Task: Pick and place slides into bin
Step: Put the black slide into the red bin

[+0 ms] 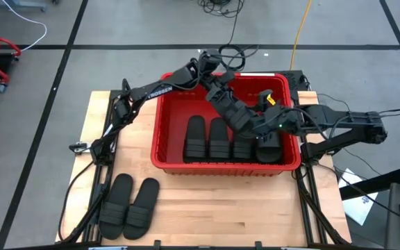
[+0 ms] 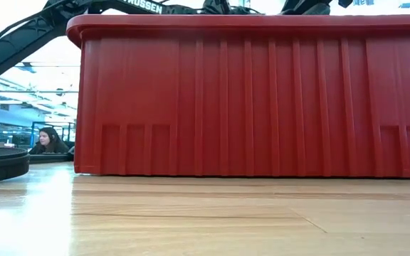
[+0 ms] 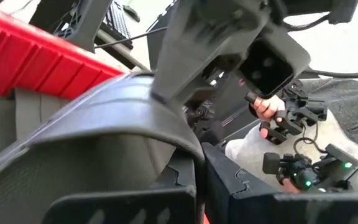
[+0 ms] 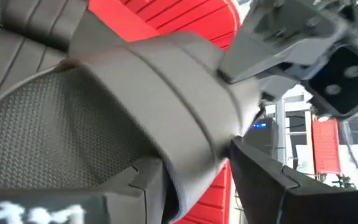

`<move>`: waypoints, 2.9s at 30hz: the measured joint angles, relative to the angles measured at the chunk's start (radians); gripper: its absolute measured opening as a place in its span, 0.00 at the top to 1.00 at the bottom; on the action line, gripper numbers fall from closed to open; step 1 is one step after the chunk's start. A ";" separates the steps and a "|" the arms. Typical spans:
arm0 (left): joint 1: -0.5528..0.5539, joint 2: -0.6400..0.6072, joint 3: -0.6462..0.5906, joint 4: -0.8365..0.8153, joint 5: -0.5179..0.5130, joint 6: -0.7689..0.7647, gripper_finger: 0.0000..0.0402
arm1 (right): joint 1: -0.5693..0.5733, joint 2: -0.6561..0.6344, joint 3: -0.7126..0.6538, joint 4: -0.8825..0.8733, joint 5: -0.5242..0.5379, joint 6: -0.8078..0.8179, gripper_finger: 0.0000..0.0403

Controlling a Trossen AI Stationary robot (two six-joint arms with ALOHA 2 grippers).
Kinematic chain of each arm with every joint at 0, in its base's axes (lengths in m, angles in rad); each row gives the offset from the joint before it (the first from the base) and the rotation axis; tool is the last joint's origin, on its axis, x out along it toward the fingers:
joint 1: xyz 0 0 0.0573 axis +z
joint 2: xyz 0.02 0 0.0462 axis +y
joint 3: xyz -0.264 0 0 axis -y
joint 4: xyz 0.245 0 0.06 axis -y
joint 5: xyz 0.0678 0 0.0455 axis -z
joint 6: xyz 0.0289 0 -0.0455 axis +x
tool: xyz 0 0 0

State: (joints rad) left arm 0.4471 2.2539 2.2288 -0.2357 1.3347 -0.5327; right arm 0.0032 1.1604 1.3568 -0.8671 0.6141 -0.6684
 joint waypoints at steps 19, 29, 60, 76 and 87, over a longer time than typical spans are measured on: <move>0.017 -0.027 0.034 -0.081 -0.023 0.039 0.83 | 0.064 -0.064 0.011 -0.029 0.048 0.135 0.99; 0.096 -0.109 0.035 -0.047 -0.091 0.016 0.63 | 0.124 -0.118 0.069 -0.321 0.080 0.381 0.99; 0.391 -0.551 0.033 -0.332 -0.263 0.222 0.62 | 0.101 0.470 0.109 -0.494 0.064 1.618 0.99; 0.424 -0.552 0.033 -0.359 -0.262 0.242 0.62 | 0.087 0.469 0.149 -0.633 0.095 1.289 0.99; 0.424 -0.552 0.033 -0.357 -0.263 0.242 0.62 | 0.110 0.465 0.011 -0.502 -0.019 1.307 0.99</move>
State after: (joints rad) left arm 0.8711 1.7023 2.2616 -0.5928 1.0721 -0.2903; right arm 0.1131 1.6256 1.3680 -1.3695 0.5948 0.6384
